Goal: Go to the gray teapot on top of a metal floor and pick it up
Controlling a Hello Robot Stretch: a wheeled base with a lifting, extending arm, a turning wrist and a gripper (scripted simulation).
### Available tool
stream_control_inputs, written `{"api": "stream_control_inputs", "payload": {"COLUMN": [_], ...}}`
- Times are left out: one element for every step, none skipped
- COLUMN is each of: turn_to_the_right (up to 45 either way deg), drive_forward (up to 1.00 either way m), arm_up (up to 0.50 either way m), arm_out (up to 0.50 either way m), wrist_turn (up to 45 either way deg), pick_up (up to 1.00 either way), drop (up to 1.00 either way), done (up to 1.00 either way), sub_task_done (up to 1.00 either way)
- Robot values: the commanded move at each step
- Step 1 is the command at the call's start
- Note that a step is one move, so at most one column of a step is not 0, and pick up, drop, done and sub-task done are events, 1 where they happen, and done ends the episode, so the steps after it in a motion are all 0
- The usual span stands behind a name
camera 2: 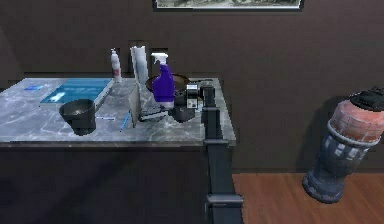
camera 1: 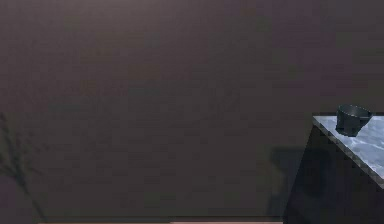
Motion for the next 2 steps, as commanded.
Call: {"api": "stream_control_inputs", "payload": {"turn_to_the_right": [0.0,0.0], "drive_forward": [0.00,0.00], "arm_up": [0.10,0.00], "arm_out": [0.00,0.00], "wrist_turn": [0.0,0.0], "pick_up": [0.00,0.00], "drop": [0.00,0.00], "done": [0.00,1.00], "sub_task_done": [0.00,0.00]}}
